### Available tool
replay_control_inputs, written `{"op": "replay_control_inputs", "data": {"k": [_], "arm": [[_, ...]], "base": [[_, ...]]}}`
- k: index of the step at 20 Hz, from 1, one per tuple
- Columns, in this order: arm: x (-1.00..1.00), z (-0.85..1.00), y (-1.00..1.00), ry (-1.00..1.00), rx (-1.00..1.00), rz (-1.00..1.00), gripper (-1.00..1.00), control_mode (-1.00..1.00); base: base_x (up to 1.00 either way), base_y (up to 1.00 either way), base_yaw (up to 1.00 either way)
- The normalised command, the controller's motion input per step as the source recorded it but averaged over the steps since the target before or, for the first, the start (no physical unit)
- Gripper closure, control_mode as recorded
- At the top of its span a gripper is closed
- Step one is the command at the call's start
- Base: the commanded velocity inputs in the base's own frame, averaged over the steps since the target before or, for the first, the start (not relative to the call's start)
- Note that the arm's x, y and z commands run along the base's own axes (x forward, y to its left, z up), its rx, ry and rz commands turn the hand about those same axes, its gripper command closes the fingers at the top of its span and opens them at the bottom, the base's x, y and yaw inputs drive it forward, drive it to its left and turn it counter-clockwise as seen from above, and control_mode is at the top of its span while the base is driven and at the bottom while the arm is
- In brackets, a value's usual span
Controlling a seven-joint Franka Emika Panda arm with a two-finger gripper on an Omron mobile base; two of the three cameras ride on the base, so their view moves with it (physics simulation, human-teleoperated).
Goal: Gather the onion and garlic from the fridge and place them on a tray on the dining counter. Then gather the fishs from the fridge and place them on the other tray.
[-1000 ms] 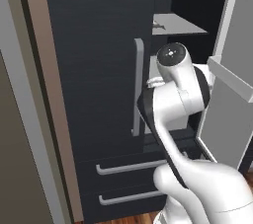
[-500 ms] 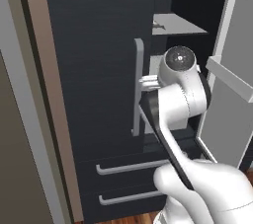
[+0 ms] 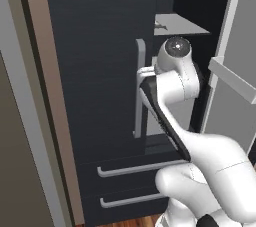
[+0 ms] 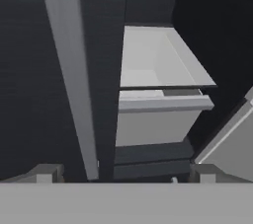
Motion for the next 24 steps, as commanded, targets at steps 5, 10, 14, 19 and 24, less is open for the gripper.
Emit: {"op": "replay_control_inputs", "data": {"k": [5, 10, 14, 19, 24], "arm": [[0.75, 0.00, 0.11, 0.05, 0.05, 0.02, -1.00, -1.00], [0.62, -0.02, 0.20, 0.00, 0.06, 0.00, -1.00, -1.00], [0.41, -0.16, 0.24, -0.03, 0.02, 0.00, -1.00, -1.00], [0.42, -0.19, 0.17, -0.03, 0.00, 0.00, -1.00, -1.00], [0.40, -0.12, 0.03, -0.04, 0.02, 0.00, -1.00, -1.00]], "base": [[0.00, 0.00, 0.00], [0.00, 0.00, 0.00], [0.00, 0.00, 0.00], [0.00, 0.00, 0.00], [0.00, 0.00, 0.00]]}}
